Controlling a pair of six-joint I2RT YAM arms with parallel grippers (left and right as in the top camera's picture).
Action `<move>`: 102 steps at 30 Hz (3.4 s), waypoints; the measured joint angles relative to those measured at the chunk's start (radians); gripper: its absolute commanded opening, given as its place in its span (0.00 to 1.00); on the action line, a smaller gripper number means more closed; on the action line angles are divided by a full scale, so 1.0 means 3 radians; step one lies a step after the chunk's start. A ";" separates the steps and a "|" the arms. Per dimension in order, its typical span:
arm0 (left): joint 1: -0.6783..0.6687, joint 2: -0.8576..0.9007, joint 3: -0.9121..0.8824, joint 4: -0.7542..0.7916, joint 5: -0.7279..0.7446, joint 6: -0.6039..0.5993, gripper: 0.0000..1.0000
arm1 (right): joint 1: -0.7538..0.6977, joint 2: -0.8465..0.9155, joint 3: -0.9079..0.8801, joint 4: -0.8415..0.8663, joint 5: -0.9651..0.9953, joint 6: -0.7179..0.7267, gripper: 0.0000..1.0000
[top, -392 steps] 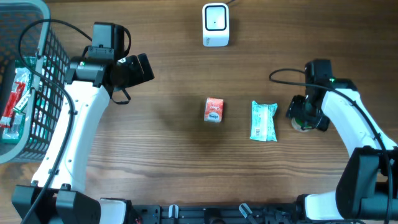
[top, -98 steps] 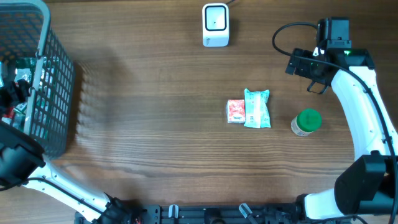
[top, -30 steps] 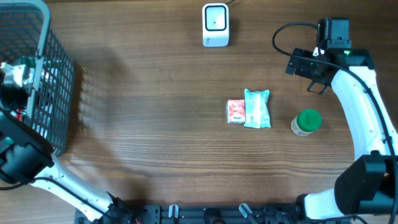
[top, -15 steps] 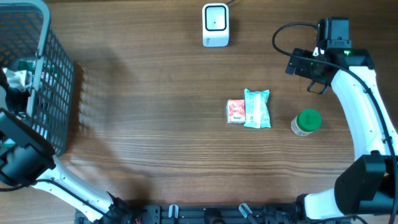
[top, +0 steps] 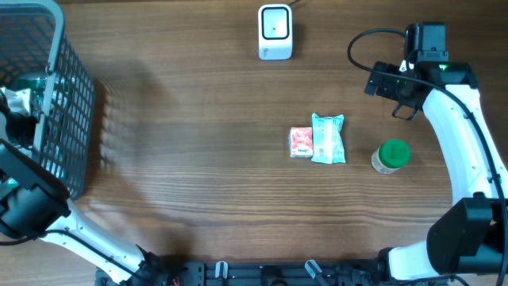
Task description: Scan the item barcode
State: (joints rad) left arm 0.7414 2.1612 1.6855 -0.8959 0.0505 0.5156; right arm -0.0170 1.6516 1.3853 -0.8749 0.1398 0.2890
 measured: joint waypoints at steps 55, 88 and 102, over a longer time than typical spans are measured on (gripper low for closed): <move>0.0001 -0.0390 -0.0467 0.0605 -0.0212 -0.0636 1.00 | 0.0000 0.0000 0.0000 0.0000 0.0000 0.0000 1.00; 0.0017 -0.0385 -0.0655 0.0595 -0.0189 -0.0186 1.00 | 0.0000 0.0000 0.0000 0.0000 0.0000 0.0000 1.00; 0.0023 -0.0309 -0.0711 0.0827 0.0031 0.0079 0.26 | 0.0000 0.0000 0.0000 0.0000 0.0000 0.0000 1.00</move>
State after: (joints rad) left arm 0.7483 2.0686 1.4723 -0.6479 0.0597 0.5392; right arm -0.0170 1.6516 1.3853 -0.8749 0.1398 0.2890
